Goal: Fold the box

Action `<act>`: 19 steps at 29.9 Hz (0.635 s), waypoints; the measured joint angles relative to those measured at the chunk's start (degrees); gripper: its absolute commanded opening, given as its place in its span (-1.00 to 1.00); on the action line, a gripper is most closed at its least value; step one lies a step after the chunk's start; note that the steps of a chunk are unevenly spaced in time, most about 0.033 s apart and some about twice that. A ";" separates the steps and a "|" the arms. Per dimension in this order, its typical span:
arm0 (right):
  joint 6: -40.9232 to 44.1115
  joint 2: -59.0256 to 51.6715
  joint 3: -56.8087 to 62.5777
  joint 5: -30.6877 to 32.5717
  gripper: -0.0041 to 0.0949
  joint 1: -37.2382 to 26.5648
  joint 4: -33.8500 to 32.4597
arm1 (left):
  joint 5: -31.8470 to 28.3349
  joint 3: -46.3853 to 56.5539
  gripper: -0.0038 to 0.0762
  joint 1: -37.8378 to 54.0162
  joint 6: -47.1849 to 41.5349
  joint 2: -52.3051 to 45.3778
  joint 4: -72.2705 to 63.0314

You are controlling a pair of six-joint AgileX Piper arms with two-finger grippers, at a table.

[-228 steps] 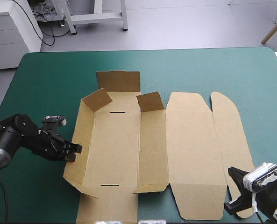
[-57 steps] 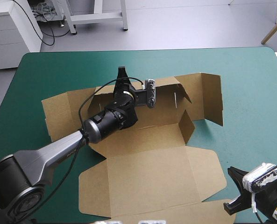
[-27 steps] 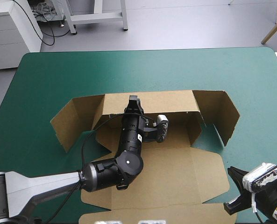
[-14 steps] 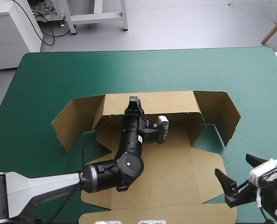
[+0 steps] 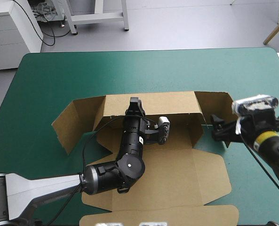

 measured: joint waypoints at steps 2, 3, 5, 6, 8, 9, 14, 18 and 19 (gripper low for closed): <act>0.93 5.87 -4.96 1.12 0.96 0.00 -2.23 | 0.07 0.00 -0.93 0.00 -0.13 0.00 0.00; 1.15 8.65 -7.50 1.92 0.96 -0.05 -3.23 | 0.07 0.00 -0.93 0.00 -0.21 0.00 0.00; 1.13 13.80 -12.39 3.05 0.95 -0.67 -4.70 | 0.12 0.00 -0.93 0.00 -0.41 0.00 0.00; 0.86 15.70 -14.25 3.24 0.95 -1.06 -5.03 | 0.12 0.00 -0.93 0.00 -0.45 0.00 0.00; 0.16 20.12 -18.53 3.69 0.95 -2.53 -5.30 | 0.12 0.00 -0.93 0.00 -0.60 0.00 0.00; -0.35 21.75 -20.05 4.12 0.95 -3.51 -5.17 | 0.12 0.00 -0.93 0.00 -0.65 0.00 0.00; -8.64 31.07 -28.48 6.42 0.95 -10.71 3.97 | 0.12 0.00 -0.93 0.00 -0.65 0.00 0.00; -17.21 37.32 -33.52 8.52 0.95 -17.22 15.47 | 0.12 0.00 -0.93 0.00 -0.65 0.00 0.00; -18.96 39.05 -34.86 9.32 0.95 -18.62 18.00 | 0.12 0.00 -0.93 0.00 -0.65 0.00 0.00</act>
